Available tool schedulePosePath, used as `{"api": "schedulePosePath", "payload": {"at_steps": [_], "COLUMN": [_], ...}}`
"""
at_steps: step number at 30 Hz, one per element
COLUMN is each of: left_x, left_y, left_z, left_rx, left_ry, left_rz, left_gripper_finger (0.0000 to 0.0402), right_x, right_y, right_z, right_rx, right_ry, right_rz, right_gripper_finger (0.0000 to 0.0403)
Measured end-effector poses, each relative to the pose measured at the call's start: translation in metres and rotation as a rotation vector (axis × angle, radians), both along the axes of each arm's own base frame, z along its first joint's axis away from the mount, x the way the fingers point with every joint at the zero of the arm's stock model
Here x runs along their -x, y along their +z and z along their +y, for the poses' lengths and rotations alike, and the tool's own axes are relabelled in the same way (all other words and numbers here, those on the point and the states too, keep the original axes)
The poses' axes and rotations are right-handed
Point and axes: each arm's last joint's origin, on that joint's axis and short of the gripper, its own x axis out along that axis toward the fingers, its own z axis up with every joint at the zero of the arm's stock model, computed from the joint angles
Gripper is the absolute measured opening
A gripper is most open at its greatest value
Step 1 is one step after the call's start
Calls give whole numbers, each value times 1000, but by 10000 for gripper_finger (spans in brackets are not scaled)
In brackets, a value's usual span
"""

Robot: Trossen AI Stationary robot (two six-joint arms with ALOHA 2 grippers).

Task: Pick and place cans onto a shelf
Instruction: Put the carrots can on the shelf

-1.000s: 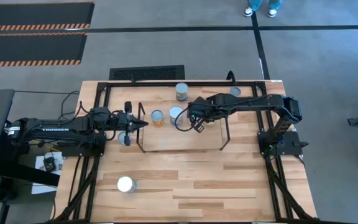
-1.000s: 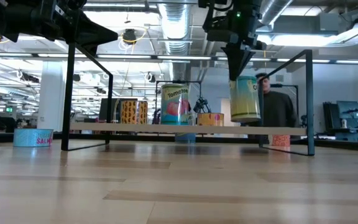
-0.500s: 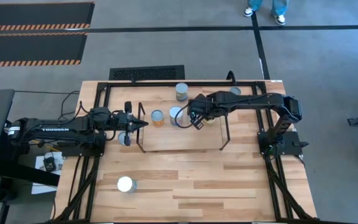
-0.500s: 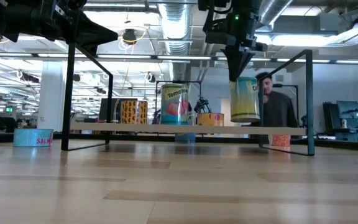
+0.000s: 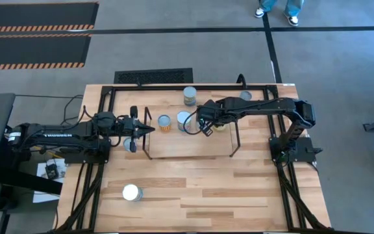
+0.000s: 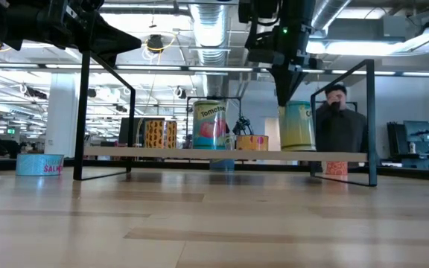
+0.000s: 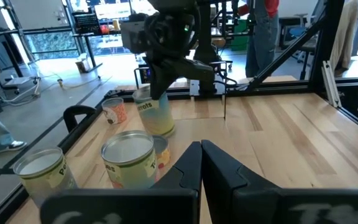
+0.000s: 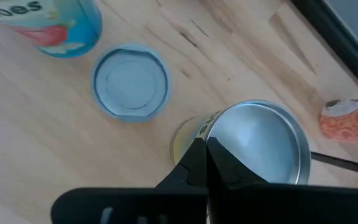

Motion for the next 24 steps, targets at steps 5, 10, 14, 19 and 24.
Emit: {"api": "schedulePosePath", "payload": {"at_steps": [5, 10, 14, 19, 24], "left_x": [0, 0, 0, 0, 0], "left_y": [0, 0, 0, 0, 0], "left_z": [0, 0, 0, 0, 0], "left_rx": [0, 0, 1, 2, 2], "left_ry": [0, 0, 0, 0, 1], "left_rz": [0, 0, 0, 0, 0], "left_gripper_finger": [0, 0, 0, 0, 0], "right_x": [-1, -2, -2, -2, -2], "right_y": [0, 0, 0, 0, 0], "right_z": [0, 0, 0, 0, 0], "right_rx": [0, -2, -3, -7, -7], "right_ry": [3, 8, 9, 9, 10], "right_rz": [-15, -15, -23, -24, -22], "right_gripper_finger": [5, 10, 31, 61, 74]}}
